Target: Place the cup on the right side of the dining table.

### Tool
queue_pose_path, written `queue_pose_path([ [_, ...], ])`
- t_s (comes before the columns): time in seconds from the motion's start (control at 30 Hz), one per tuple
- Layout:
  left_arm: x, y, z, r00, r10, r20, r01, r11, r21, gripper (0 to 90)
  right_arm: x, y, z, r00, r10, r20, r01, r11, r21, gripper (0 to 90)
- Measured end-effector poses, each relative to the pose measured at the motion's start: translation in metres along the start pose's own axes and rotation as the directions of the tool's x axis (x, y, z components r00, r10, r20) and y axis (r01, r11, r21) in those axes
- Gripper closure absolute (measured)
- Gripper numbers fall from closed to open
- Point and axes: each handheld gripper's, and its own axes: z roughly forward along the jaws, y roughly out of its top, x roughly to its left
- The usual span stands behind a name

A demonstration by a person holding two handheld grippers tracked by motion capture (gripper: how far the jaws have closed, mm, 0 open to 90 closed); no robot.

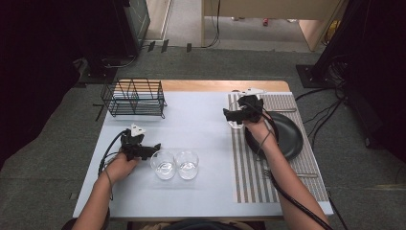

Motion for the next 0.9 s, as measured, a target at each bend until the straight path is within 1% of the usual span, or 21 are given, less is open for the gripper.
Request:
queue_pose_path([
  [0.37, 0.0, 0.0, 0.0, 1.0, 0.0, 0.001, 0.0, 1.0, -0.001, 1.5, 0.006, 0.0, -0.005, 0.9998, -0.011, -0.018, 0.011, 1.0, 0.002, 0.5],
  [0.6, 0.0, 0.0, 0.0, 1.0, -0.001, 0.001, 0.001, 1.0, -0.001, 1.5, 0.011, -0.001, -0.008, 0.9991, -0.03, -0.03, 0.03, 1.0, 0.004, 0.5],
  [0.9, 0.0, 0.0, 0.0, 1.0, -0.001, 0.002, 0.001, 1.0, -0.001, 1.5, 0.016, -0.002, -0.01, 0.9986, -0.036, -0.039, 0.036, 0.999, 0.003, 0.5],
])
